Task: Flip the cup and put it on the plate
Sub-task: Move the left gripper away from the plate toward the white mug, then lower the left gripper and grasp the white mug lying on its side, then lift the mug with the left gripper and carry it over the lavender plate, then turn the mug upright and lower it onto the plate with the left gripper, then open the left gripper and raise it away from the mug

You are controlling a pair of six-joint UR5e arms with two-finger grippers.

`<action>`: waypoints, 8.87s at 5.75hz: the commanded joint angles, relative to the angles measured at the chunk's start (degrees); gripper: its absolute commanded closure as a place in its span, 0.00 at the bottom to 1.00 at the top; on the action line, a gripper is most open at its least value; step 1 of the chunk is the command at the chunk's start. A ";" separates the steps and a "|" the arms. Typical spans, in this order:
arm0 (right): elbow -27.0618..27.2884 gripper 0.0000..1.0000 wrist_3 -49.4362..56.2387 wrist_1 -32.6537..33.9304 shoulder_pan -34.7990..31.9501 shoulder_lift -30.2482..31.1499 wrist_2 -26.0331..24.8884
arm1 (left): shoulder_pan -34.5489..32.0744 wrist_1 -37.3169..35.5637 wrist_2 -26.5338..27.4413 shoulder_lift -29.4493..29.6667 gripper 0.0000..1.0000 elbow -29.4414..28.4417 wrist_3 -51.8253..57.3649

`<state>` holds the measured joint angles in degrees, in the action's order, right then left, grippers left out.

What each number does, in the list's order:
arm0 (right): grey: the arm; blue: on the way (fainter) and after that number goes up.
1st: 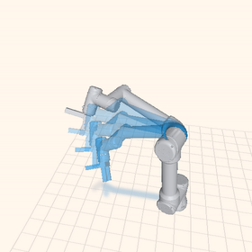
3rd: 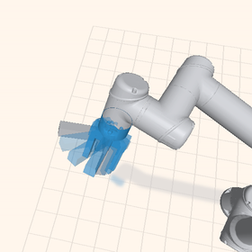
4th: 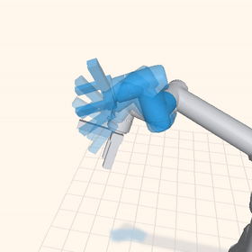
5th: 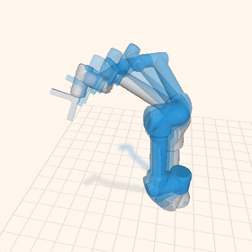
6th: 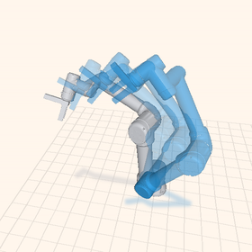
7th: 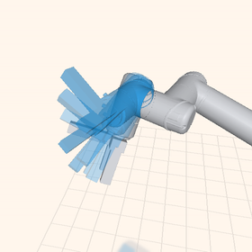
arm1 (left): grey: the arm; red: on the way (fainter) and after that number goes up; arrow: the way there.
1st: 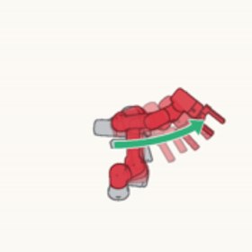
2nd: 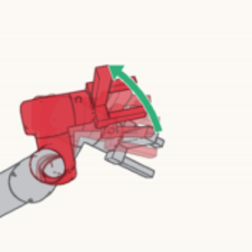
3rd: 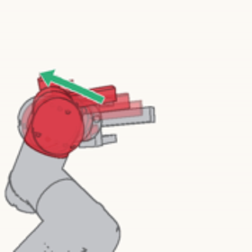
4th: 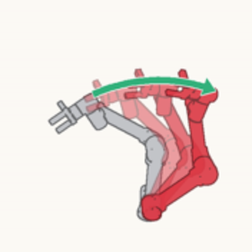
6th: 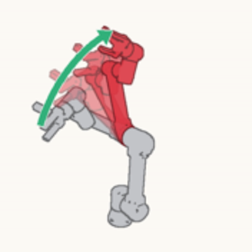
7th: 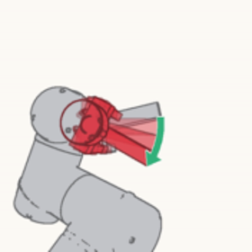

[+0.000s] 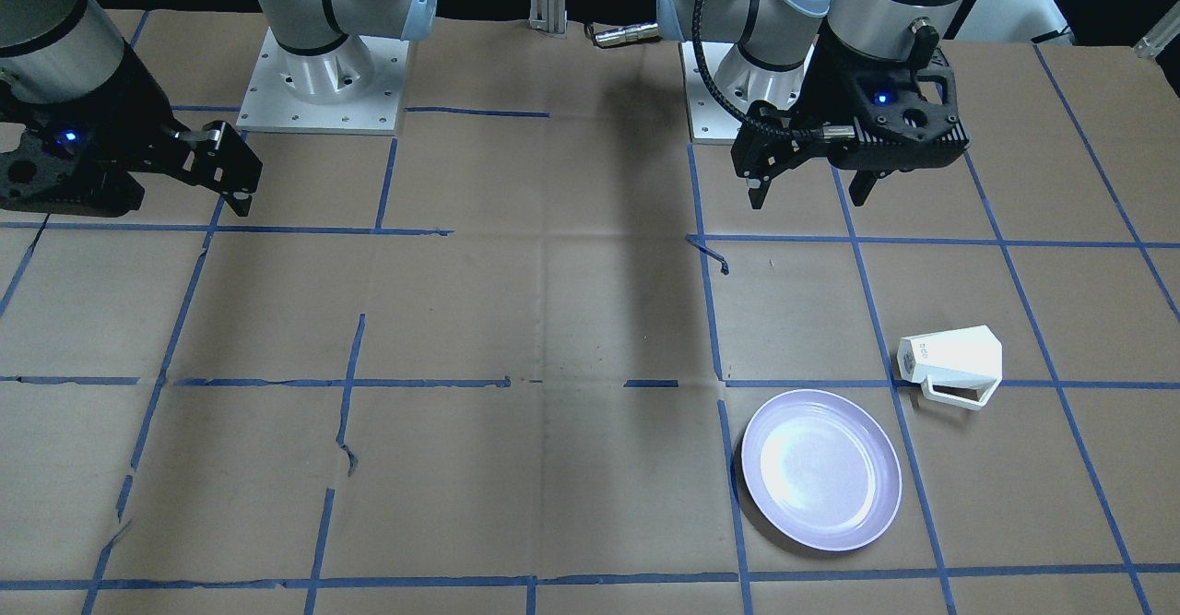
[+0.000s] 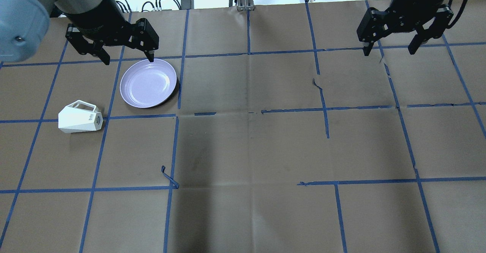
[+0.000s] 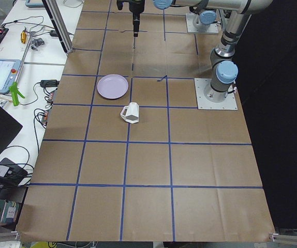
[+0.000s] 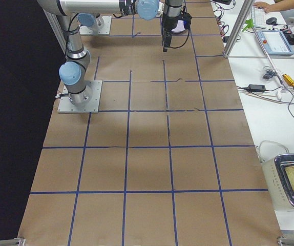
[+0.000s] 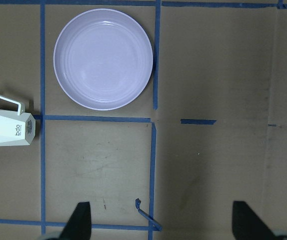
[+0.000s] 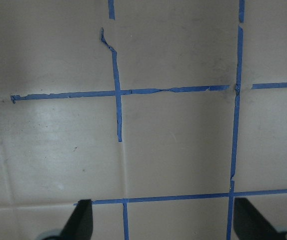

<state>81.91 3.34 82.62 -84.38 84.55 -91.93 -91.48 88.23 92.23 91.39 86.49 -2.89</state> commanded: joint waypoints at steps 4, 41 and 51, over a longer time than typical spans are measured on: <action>0.00 0.00 0.00 0.00 0.09 0.00 0.00 | 10.13 -0.34 0.32 -1.65 0.01 1.48 8.31; 0.00 0.00 0.00 0.00 0.00 0.00 0.00 | 7.01 -23.11 0.15 24.28 0.02 3.78 40.25; 0.00 0.00 0.00 0.00 0.00 0.00 0.00 | -1.07 5.12 -3.11 -0.40 0.02 -0.47 2.54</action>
<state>81.91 3.34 82.62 -84.37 84.55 -91.93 -92.60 93.63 89.10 92.99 84.01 -0.45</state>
